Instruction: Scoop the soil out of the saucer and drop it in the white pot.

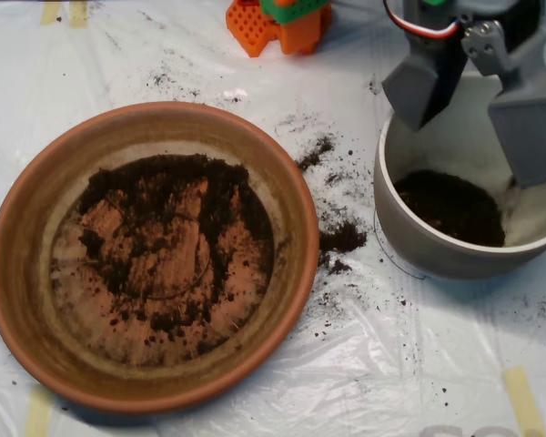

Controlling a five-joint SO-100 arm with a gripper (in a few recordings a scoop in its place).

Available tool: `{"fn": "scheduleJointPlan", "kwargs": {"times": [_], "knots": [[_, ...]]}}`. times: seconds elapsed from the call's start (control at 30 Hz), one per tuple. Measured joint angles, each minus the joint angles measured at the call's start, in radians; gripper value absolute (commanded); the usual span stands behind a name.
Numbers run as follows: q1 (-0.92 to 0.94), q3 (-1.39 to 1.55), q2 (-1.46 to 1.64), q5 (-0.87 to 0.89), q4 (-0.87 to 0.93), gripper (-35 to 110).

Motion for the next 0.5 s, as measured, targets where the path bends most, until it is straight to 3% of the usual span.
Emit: {"fn": "scheduleJointPlan", "kwargs": {"times": [0.2,0.5], "knots": [[0.064,0.000,0.017,0.060,0.003,42],[0.324,0.000,0.135,0.161,0.005,49]]}}
